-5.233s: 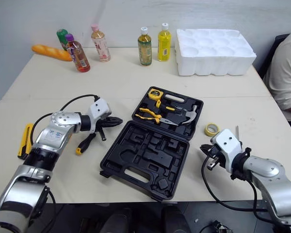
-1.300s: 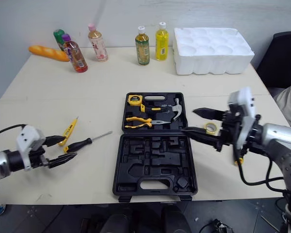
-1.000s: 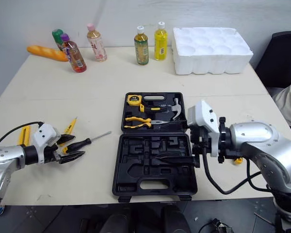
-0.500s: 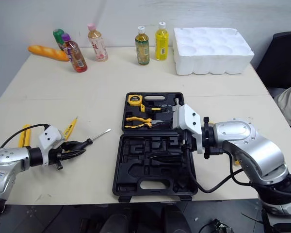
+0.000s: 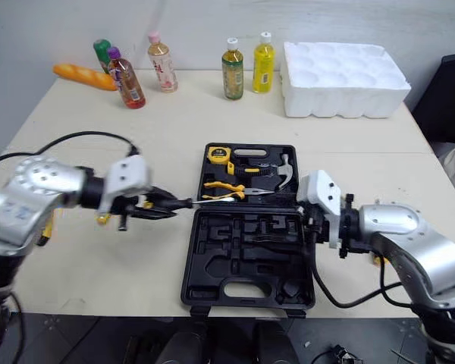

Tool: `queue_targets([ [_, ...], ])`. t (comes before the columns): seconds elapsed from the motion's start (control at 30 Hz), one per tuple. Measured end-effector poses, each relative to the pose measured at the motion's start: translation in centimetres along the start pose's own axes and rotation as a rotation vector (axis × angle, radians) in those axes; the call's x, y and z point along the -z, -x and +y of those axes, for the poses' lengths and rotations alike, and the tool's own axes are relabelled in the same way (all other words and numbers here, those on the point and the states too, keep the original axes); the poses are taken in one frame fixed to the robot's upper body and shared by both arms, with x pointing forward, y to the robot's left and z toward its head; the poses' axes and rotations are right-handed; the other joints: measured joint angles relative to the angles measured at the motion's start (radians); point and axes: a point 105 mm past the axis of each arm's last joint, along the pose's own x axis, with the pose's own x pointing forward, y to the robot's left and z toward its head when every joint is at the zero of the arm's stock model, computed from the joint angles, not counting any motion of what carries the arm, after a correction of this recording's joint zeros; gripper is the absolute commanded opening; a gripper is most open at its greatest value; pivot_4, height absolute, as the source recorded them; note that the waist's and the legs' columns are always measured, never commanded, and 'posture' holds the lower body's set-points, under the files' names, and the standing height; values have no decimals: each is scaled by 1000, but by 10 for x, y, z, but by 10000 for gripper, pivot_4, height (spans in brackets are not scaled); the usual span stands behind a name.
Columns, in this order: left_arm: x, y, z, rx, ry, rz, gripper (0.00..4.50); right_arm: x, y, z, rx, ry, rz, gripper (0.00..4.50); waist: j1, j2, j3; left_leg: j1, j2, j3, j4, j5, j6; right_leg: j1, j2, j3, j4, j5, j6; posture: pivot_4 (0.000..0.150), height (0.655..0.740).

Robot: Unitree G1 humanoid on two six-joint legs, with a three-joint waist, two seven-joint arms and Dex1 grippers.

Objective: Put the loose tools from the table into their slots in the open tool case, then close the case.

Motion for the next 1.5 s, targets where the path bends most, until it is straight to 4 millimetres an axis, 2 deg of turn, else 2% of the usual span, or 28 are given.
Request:
queue_targets([
  [0.13, -12, -19, 4, 53, -49, 48, 10697, 12, 13, 3, 72, -36, 29, 45000, -7, 0, 0, 0, 1, 1, 0, 1, -1, -1, 2, 1, 2, 0, 0, 1500, 7400],
  [0.33, -11, -45, 2, 120, -13, 115, 10697, 28, 32, 3, 181, -81, 75, 45000, -1, 0, 0, 0, 1, 1, 2, 1, -2, -2, 2, 2, 4, 0, 0, 1500, 7400],
  [0.57, -11, -66, 0, 144, -14, 137, 10697, 31, 35, 10, 212, -85, 88, 45000, -2, 0, 0, -1, 1, 1, 4, 1, -2, -2, 2, 2, 6, 0, 0, 1500, 7400],
  [1.23, -13, -90, -1, 148, -52, 136, 10697, 31, 39, 9, 257, -92, 88, 45000, 5, 0, 0, -1, 1, 1, 11, 1, -1, -1, 2, 2, 9, 0, 0, 1500, 7400],
  [1.3, -14, -91, -1, 148, -52, 134, 20703, 31, 39, 9, 258, -93, 87, 45000, 8, 0, 0, -1, 1, 1, 12, 0, 0, -1, 2, 2, 9, 0, 0, 1500, 7400],
  [1.4, -17, -90, 0, 150, -40, 122, 32161, 31, 39, 9, 262, -93, 85, 45000, 13, 0, 0, -2, 1, 1, 12, 0, 0, -1, 2, 2, 9, 0, 0, 1500, 7400],
  [1.47, -22, -80, 6, 135, -19, 92, 40559, 31, 39, 9, 263, -96, 81, 45000, 10, 0, 0, -2, 1, 1, 12, 0, 0, -2, 2, 2, 10, 0, 0, 1500, 7400],
  [1.5, -27, -72, 9, 131, -8, 59, 40559, 31, 39, 9, 262, -97, 80, 45000, 8, 0, 0, -3, 1, 1, 12, 0, 0, -3, 2, 2, 11, 0, 0, 1500, 7400],
])
